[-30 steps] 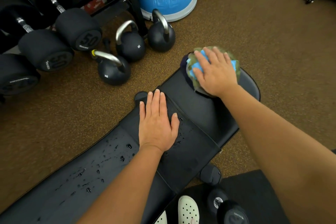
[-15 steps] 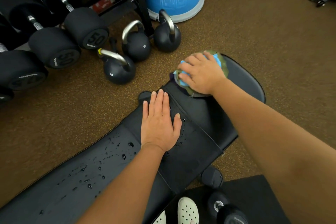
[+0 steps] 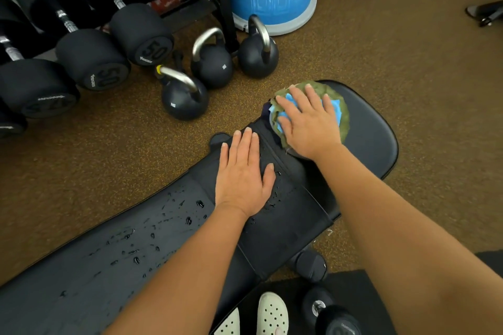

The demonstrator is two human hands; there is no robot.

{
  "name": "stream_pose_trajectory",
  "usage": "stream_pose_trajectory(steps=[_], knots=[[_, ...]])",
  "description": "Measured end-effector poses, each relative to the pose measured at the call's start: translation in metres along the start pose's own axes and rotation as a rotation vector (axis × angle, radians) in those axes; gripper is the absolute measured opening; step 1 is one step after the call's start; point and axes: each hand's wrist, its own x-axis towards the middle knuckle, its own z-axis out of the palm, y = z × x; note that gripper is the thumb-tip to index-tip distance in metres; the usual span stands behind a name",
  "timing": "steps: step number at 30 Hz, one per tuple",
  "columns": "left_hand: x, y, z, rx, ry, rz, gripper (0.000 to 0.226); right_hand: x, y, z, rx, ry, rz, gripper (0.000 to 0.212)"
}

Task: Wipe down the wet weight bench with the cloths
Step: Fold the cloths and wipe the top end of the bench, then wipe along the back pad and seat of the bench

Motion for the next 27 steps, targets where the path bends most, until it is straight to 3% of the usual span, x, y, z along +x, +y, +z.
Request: stream_pose_trajectory(steps=[3,7,9,14,20,22,25,27], knots=[[0.0,-0.002,-0.001,-0.019,0.001,0.002,0.072,-0.004,-0.029,0.002,0.096,0.023,0.075,0.049],[0.0,-0.01,-0.006,-0.045,-0.023,0.051,0.072,-0.036,-0.013,0.005,0.141,0.078,-0.232,0.043],[-0.003,-0.017,-0.009,-0.036,-0.044,0.093,0.071,-0.038,0.004,0.0,0.137,0.072,-0.268,0.045],[-0.011,-0.025,-0.006,0.017,-0.045,0.084,0.066,-0.02,-0.024,0.007,0.155,0.051,0.095,0.046],[-0.013,-0.025,-0.004,0.022,-0.047,0.059,0.064,-0.057,0.003,0.008,0.164,0.178,-0.238,0.042],[-0.013,-0.025,-0.004,0.016,-0.046,0.055,0.064,-0.053,0.012,0.004,0.186,0.209,-0.169,0.042],[-0.012,-0.025,-0.005,-0.01,-0.055,0.042,0.064,-0.041,-0.004,0.001,0.334,0.207,0.093,0.036],[-0.011,-0.025,-0.005,-0.06,-0.05,0.04,0.063,-0.04,-0.023,-0.004,0.524,0.199,0.094,0.037]])
